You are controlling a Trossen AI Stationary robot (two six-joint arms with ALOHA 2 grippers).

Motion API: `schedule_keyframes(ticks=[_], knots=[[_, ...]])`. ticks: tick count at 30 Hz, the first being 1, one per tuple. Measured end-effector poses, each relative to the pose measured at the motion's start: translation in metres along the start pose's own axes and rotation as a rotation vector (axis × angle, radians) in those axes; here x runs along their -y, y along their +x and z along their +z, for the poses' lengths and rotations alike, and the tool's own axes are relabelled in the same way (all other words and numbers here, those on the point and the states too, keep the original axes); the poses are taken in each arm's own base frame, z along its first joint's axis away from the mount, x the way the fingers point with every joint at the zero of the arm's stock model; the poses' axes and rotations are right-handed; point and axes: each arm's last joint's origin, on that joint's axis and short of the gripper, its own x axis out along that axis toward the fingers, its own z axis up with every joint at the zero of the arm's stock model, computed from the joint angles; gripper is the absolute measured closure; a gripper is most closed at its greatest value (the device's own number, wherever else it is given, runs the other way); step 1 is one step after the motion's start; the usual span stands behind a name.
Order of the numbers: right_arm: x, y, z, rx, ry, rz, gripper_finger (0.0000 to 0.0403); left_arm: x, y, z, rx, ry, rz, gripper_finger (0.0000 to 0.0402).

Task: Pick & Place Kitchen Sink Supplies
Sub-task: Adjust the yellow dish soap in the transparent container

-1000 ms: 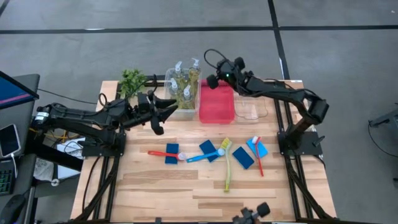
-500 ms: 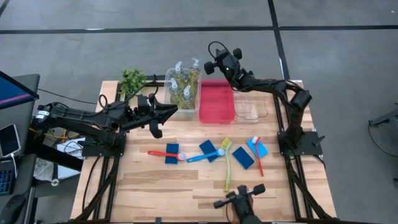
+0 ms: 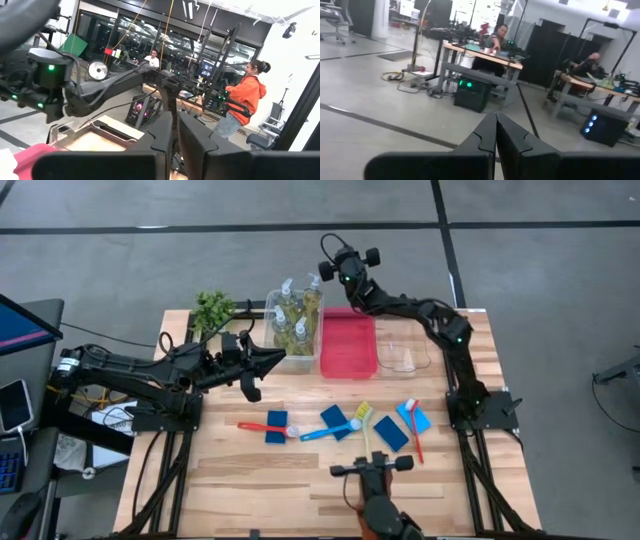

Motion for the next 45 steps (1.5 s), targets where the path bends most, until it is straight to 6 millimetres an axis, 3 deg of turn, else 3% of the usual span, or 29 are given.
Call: schedule_keyframes(ticks=[7, 16, 33, 45], knots=[[-0.011, 0.017, -0.007, -0.067, -0.053, 0.023, 0.0401, 0.0, 0.0, 0.0, 0.0, 0.0, 0.0, 0.0376], [-0.023, 0.009, -0.003, -0.061, -0.026, 0.156, 0.0402, -0.001, 0.0, 0.0, 0.001, 0.001, 0.003, 0.038], [-0.059, -0.028, 0.015, 0.061, -0.131, 0.271, 0.0402, -0.001, 0.0, 0.0, -0.004, 0.003, 0.005, 0.038], [-0.066, -0.056, 0.042, 0.096, -0.18, 0.285, 0.0402, -0.001, 0.0, -0.001, -0.014, 0.01, 0.007, 0.0383]])
